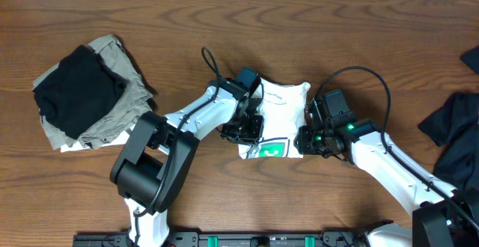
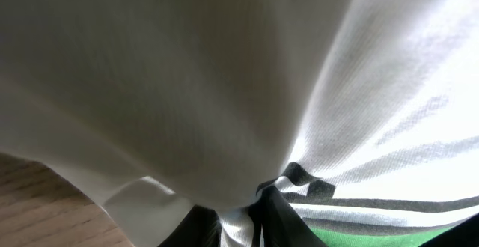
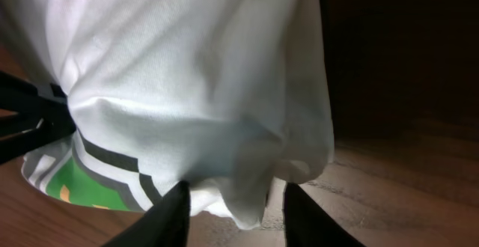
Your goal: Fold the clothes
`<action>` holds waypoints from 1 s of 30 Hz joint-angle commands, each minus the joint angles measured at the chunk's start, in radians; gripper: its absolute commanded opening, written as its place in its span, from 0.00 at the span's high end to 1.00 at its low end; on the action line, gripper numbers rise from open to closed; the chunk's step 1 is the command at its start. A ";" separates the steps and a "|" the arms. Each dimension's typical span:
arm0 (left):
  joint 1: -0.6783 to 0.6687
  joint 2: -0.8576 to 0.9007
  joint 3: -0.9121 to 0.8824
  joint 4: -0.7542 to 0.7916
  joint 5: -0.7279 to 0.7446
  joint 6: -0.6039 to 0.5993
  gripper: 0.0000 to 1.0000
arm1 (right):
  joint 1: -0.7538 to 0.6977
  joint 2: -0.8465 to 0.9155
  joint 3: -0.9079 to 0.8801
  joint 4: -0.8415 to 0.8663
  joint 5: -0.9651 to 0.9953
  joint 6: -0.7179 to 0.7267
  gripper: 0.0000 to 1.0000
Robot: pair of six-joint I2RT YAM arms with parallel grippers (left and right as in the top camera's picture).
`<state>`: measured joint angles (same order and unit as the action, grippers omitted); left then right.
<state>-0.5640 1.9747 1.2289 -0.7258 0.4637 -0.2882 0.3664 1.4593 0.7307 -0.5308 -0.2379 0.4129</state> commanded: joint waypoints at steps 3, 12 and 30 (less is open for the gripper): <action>-0.002 0.005 -0.031 -0.011 -0.064 0.002 0.79 | -0.005 0.017 -0.006 0.013 -0.011 0.009 0.73; -0.001 0.005 -0.031 -0.011 -0.064 0.002 0.79 | -0.007 0.044 0.008 0.014 -0.085 -0.018 0.99; -0.001 0.005 -0.031 -0.014 -0.064 0.002 0.79 | -0.077 -0.047 0.066 -0.251 0.034 -0.069 0.99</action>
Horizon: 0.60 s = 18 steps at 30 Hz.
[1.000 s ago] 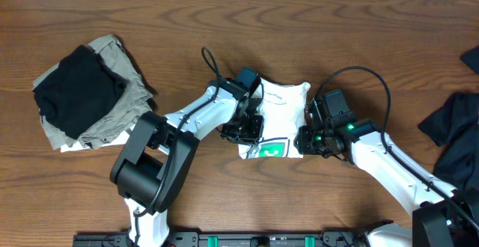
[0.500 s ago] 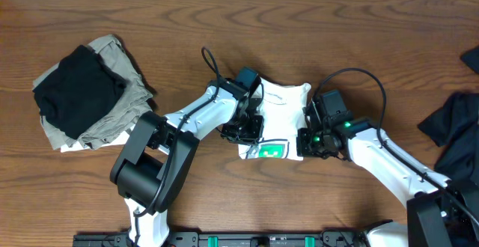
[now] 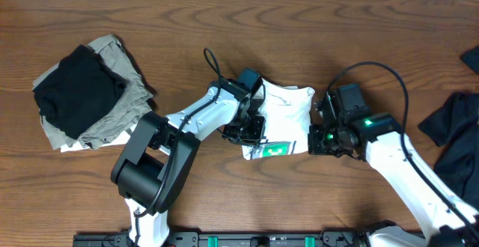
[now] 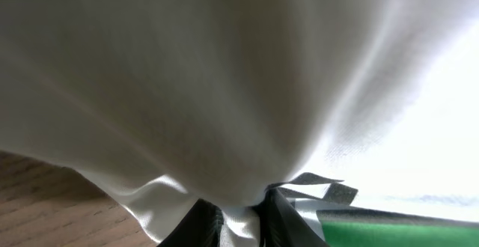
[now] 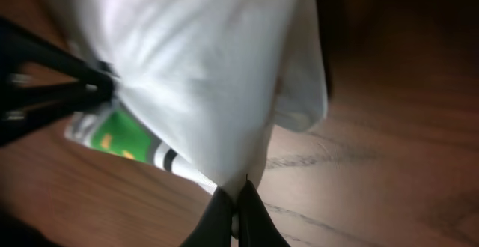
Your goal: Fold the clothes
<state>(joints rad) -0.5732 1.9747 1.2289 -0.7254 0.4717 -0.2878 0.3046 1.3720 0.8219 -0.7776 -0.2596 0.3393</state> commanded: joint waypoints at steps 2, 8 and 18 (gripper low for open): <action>0.008 0.005 -0.031 -0.018 -0.072 0.002 0.79 | -0.016 0.084 -0.036 0.000 0.078 0.013 0.99; 0.008 0.005 -0.031 -0.022 -0.072 0.002 0.79 | -0.018 0.188 -0.041 0.015 0.164 0.032 0.97; 0.008 0.005 -0.031 -0.027 -0.072 0.002 0.79 | -0.018 0.277 -0.041 0.104 0.185 0.057 0.94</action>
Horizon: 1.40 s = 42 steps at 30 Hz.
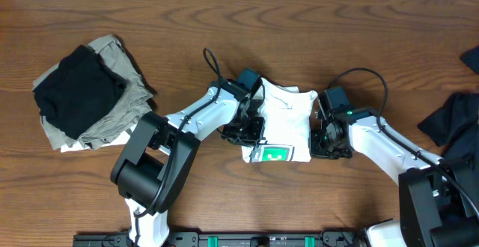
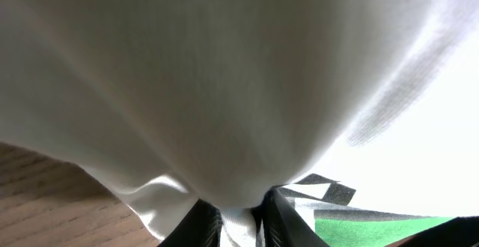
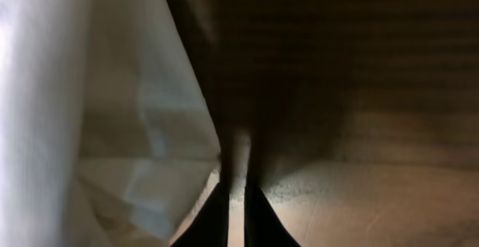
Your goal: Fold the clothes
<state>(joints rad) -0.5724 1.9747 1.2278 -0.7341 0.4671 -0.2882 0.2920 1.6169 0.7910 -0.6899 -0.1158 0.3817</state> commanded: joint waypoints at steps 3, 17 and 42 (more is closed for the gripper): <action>0.013 0.002 -0.030 -0.036 -0.072 0.006 0.79 | -0.011 0.022 -0.003 0.011 0.049 0.014 0.95; 0.061 -0.228 -0.024 -0.058 -0.090 0.006 0.57 | -0.011 -0.209 0.066 0.002 -0.251 -0.180 0.95; 0.078 -0.243 -0.024 -0.056 -0.245 0.005 0.45 | 0.118 0.155 0.063 0.058 -0.065 -0.151 0.96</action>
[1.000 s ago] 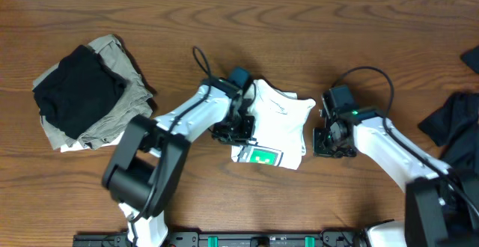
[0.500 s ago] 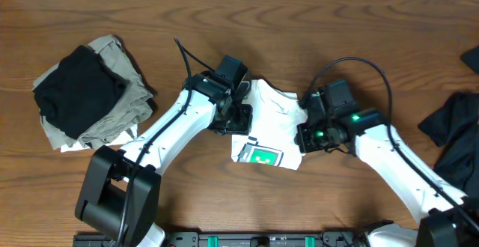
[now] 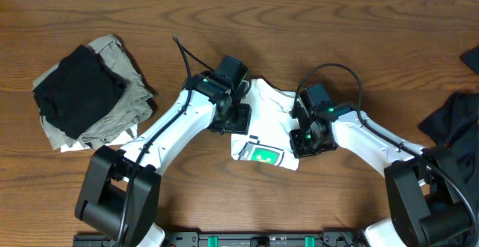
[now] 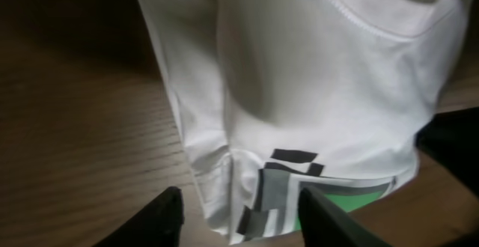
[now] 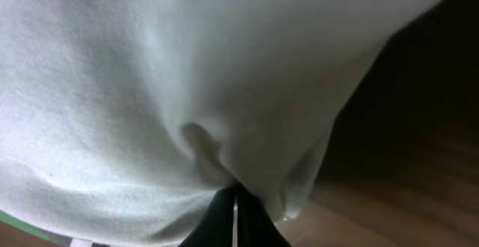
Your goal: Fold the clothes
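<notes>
A white shirt with a green and grey print lies folded at the table's middle, print end towards the front. My left gripper is at the shirt's left edge. In the left wrist view it stands open, the shirt just ahead of its fingers, nothing held. My right gripper is at the shirt's right side. In the right wrist view it is shut on a pinch of the white fabric.
A stack of folded clothes, black on khaki, sits at the left. A dark garment lies crumpled at the right edge. Bare wooden table runs behind the arms.
My left gripper has let go of the shirt's left edge and now stands open beside it. My right gripper has moved left and is shut on the shirt's fabric. The shirt lies narrower and further left.
At first my left gripper was shut on the shirt's left edge and my right stood open over its right edge. Then the right was shut on fabric, later shut low beside the right edge. Now the left is open and the right holds fabric.
</notes>
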`<action>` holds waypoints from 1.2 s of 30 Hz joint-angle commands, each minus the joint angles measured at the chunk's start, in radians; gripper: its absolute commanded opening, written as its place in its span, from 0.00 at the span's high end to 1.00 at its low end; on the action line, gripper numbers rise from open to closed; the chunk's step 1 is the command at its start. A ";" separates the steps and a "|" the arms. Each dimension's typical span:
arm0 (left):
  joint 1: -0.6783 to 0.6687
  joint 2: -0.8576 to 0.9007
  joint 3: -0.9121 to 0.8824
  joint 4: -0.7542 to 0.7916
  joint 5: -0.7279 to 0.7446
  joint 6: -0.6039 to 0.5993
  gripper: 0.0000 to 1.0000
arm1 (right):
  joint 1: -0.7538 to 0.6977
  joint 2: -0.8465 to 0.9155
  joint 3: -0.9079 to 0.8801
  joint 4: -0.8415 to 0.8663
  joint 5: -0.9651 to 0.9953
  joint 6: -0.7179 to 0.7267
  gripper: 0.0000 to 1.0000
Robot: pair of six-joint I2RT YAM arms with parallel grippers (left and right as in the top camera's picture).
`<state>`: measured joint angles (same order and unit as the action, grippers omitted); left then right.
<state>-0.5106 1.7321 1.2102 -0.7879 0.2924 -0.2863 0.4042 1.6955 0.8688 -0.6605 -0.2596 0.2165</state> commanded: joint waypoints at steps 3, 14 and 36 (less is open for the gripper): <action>0.044 0.000 -0.006 0.021 -0.074 0.005 0.32 | 0.009 0.084 -0.016 0.035 0.076 0.014 0.95; 0.135 0.027 -0.007 0.103 0.117 0.226 0.11 | 0.008 0.084 -0.015 0.044 0.076 0.014 0.94; 0.133 0.235 -0.009 0.252 0.266 0.252 0.08 | 0.009 0.084 -0.015 0.040 0.068 0.015 0.92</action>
<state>-0.3767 1.9327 1.2098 -0.5369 0.5079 -0.0479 0.4042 1.7119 0.8818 -0.6384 -0.2806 0.2199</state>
